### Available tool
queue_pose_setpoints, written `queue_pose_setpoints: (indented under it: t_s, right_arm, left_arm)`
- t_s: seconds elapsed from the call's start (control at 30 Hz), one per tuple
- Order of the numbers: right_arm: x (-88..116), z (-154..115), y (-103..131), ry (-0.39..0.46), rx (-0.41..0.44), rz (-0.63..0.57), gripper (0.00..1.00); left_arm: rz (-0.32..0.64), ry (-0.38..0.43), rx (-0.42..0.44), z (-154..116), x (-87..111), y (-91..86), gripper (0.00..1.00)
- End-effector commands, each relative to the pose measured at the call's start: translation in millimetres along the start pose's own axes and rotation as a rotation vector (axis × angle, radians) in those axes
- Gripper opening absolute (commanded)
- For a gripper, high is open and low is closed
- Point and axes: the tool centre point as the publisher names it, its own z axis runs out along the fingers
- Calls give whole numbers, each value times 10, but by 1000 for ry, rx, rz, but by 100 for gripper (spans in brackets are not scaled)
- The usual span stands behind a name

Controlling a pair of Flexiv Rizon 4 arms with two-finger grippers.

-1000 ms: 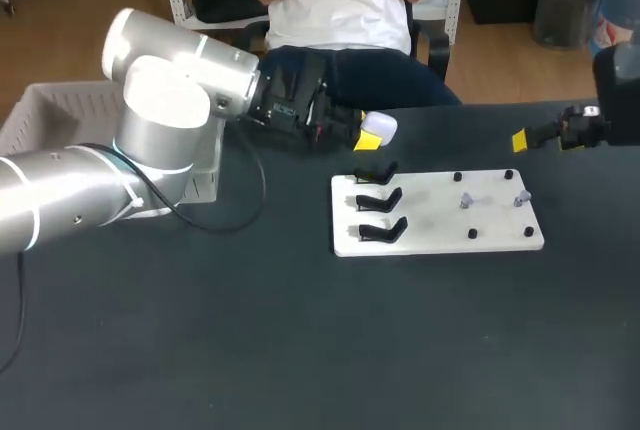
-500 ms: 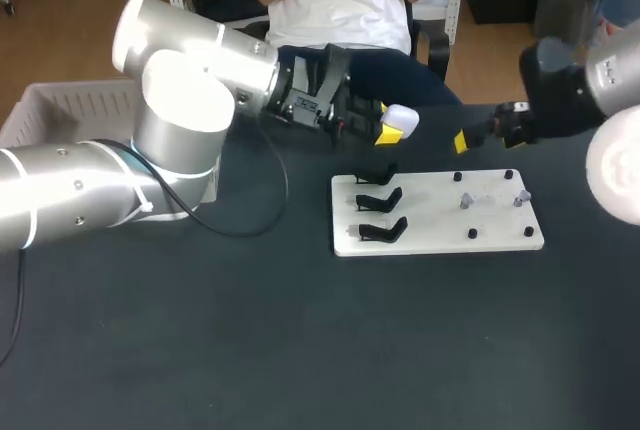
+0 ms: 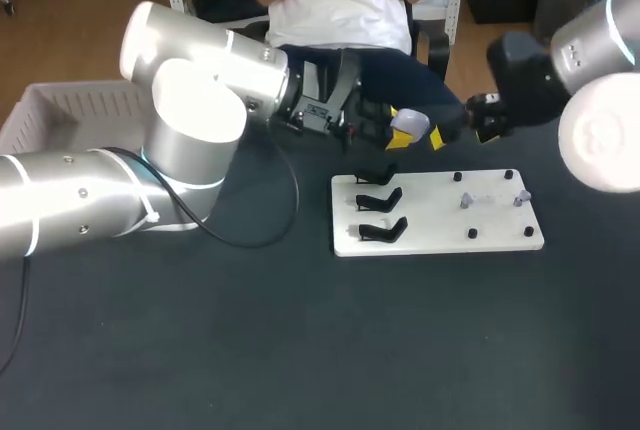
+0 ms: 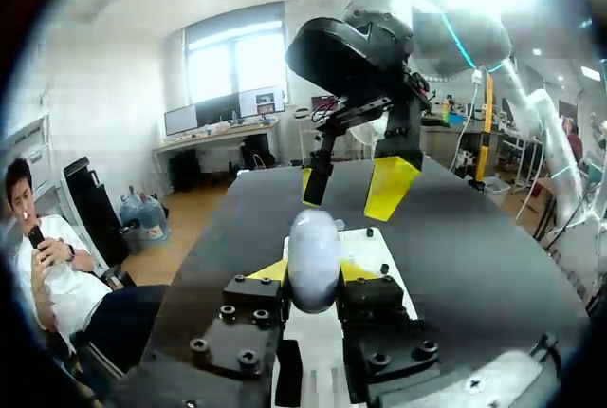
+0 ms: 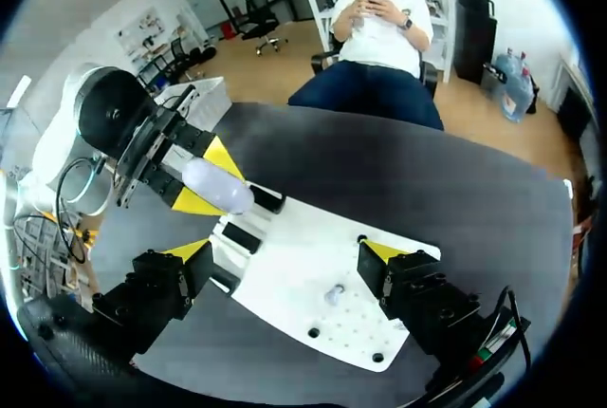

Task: Pick up each earbud case from the left stands, insert the matching earbuds, close the lid, and place the case in the box.

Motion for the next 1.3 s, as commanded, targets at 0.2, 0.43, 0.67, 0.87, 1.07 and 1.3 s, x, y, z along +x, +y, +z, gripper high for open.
queue_pose_setpoints:
  t_s: [0.2,0.43,0.67,0.87,1.07,1.3]
  right_arm:
    - [-100,77,1,9,-11,-6,100]
    - [-139,76,-2,6,-5,-10,100]
    - [-179,34,-26,-9,13,-9,100]
    - [-157,-183,-127,-32,84,-24,100]
    - [-28,-440,-358,-22,170,-24,100]
    - [157,-596,-499,43,252,-22,100]
  left_arm:
    - [12,-13,8,-16,-3,-61,0]
    - [17,-34,28,-19,-18,-102,0]
    - [24,-48,57,12,-26,-179,0]
    - [1,-106,28,-60,-4,-178,0]
    - [-19,-223,-45,-215,-58,-181,0]
    - [-18,-304,-85,-350,-119,-217,0]
